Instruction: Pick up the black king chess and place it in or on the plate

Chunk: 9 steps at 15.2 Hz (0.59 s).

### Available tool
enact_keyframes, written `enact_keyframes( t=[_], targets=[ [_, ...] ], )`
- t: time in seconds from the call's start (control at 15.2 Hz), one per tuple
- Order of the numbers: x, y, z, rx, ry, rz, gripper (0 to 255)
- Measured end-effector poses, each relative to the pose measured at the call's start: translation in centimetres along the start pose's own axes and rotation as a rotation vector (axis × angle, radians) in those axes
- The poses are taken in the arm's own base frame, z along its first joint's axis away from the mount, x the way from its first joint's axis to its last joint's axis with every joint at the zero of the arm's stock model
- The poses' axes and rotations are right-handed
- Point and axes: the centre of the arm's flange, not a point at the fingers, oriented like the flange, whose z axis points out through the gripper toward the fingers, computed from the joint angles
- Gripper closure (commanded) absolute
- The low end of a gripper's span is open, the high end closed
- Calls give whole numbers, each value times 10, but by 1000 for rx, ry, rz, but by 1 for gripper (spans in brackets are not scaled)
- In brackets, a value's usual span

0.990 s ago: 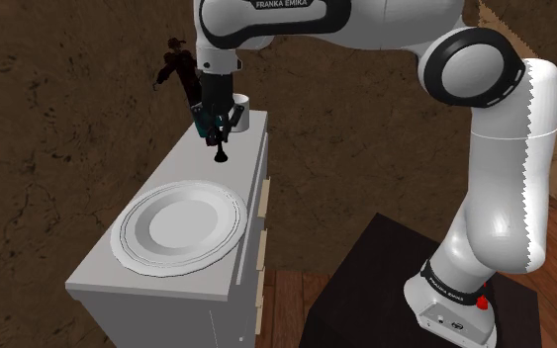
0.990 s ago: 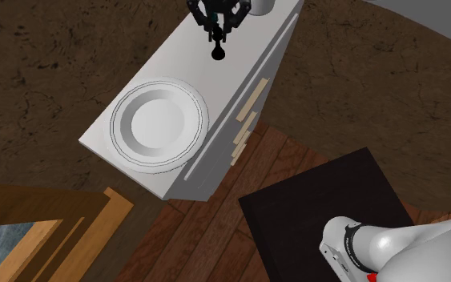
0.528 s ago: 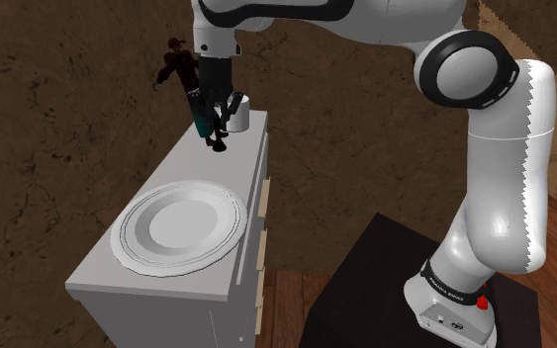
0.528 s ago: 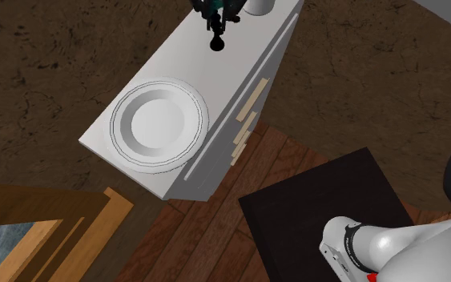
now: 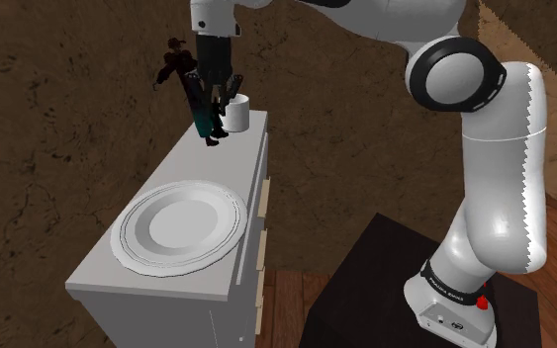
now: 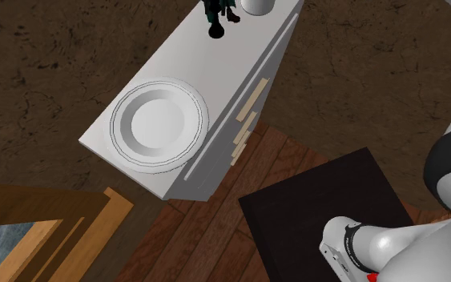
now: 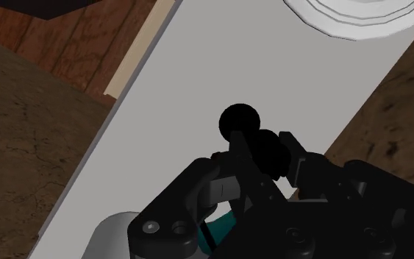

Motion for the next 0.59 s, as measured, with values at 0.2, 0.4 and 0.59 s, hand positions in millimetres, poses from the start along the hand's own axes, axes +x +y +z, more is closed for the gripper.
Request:
enact_keyframes(
  t=[0.2, 0.4, 0.59],
  targets=[
    [-16, -11, -11, 0, 0, 0, 255],
    [-43, -30, -8, 0, -1, -1, 255],
    [-76, -53, -3, -1, -1, -1, 255]
  ],
)
